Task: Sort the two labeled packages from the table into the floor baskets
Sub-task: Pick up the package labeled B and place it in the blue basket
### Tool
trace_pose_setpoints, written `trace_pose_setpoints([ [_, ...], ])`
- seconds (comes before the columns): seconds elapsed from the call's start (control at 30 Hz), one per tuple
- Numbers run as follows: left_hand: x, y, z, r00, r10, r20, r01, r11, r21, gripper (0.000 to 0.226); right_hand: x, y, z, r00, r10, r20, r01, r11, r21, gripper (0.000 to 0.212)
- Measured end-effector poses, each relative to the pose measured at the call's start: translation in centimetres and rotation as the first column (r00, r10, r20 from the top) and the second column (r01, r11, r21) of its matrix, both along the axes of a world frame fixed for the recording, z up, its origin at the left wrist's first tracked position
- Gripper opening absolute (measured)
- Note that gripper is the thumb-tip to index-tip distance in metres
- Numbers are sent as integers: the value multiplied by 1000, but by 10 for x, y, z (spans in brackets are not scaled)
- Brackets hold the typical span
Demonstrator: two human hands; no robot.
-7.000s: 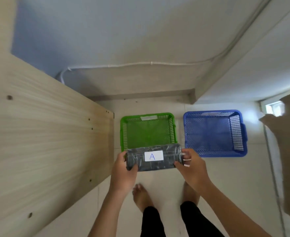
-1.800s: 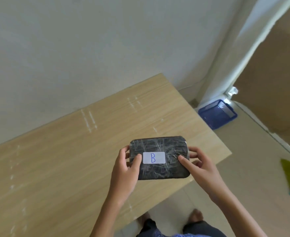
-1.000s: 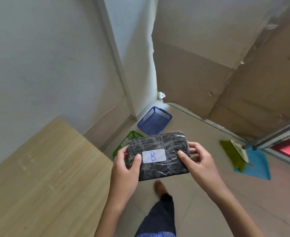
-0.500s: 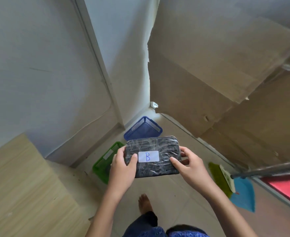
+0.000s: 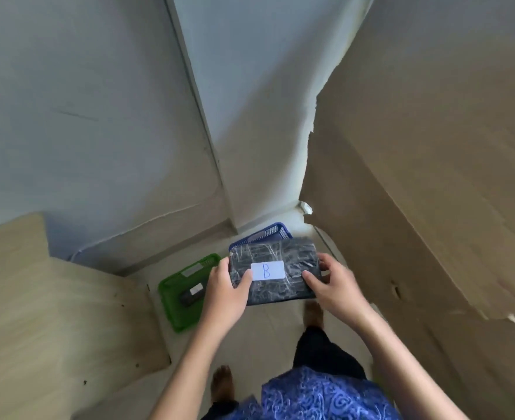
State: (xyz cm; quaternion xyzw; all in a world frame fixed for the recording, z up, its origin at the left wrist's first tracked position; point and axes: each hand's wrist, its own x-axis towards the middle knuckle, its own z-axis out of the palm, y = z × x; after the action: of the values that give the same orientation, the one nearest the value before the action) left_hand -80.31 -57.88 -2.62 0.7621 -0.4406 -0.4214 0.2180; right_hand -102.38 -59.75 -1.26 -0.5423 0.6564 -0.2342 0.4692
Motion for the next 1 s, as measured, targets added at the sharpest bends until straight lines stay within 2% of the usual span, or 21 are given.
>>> trace_pose_setpoints([
  [0.17, -51, -53, -22, 985, 170, 17, -170, 985, 40, 63, -37, -98, -19, 983, 184, -15, -183, 980, 73, 24],
  [0.23, -65, -70, -33, 971, 239, 8, -239, 970, 39, 57, -42, -125, -34, 976, 213, -33, -210, 975, 77, 25],
  [0.33, -75, -90, -56, 938, 343, -46, -340, 938, 64, 62, -42, -151, -61, 965, 257, -52, -251, 964, 91, 28],
  [0.5, -70, -111, -114, 921, 384, -69, -376, 921, 100, 63, -38, -173, -127, 967, 251, -50, -239, 955, 175, 30],
  [0.63, -58, -123, -181, 915, 393, -91, -381, 916, 125, 56, -32, -184, -193, 963, 257, -85, -231, 943, 238, 33],
  [0.8, -45, -136, -288, 904, 407, -132, -372, 900, 228, 56, -26, -196, -298, 969, 212, -128, -165, 937, 307, 44],
  [1.0, -42, -148, -456, 891, 427, -154, -388, 893, 231, 66, -15, -208, -468, 978, 134, -161, -82, 951, 297, 45],
])
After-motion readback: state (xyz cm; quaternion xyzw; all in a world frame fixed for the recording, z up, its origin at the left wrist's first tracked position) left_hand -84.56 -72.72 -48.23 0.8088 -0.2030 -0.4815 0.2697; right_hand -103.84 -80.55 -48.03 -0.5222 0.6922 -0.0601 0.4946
